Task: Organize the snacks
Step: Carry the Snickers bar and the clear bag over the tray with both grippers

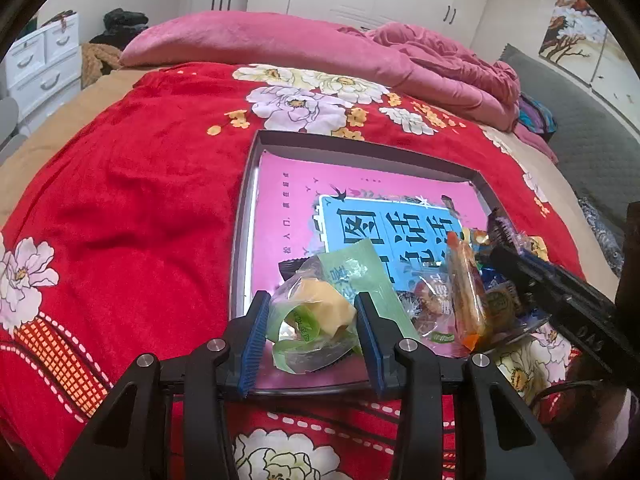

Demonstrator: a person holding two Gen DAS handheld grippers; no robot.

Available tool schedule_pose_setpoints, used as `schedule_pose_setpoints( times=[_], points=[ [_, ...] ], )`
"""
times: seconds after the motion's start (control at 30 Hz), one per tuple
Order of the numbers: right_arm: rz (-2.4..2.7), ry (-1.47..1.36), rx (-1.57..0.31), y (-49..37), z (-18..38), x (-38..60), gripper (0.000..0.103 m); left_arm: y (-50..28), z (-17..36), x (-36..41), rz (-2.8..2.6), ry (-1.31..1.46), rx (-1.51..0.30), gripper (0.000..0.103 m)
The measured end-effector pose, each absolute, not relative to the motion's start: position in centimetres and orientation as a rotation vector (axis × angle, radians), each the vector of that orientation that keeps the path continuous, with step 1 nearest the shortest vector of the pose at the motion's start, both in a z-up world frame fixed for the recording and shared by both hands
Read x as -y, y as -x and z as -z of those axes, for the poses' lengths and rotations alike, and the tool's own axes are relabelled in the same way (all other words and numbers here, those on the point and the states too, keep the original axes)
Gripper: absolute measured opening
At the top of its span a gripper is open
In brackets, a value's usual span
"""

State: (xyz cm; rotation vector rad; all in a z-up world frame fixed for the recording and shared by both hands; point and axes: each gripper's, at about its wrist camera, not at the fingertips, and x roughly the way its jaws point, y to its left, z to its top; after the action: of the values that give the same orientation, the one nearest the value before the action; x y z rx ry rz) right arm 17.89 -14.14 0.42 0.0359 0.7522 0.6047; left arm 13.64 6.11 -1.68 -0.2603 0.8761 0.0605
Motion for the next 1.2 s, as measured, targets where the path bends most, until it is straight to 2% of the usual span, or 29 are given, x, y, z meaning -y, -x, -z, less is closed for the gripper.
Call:
schedule_pose_setpoints(
  times=[1.1, 1.2],
  points=[
    [-0.585, 0.064, -0.765, -17.3, 1.2, 13.0, 0.029, -13.7, 1.9, -6.0, -0.059, 0.262, -0.89, 0.044],
    [-0.588, 0.06, -0.765, -17.3, 1.2, 13.1, 0.034, -13.7, 1.9, -6.1, -0.061, 0.262, -0.891, 0.045]
  ],
)
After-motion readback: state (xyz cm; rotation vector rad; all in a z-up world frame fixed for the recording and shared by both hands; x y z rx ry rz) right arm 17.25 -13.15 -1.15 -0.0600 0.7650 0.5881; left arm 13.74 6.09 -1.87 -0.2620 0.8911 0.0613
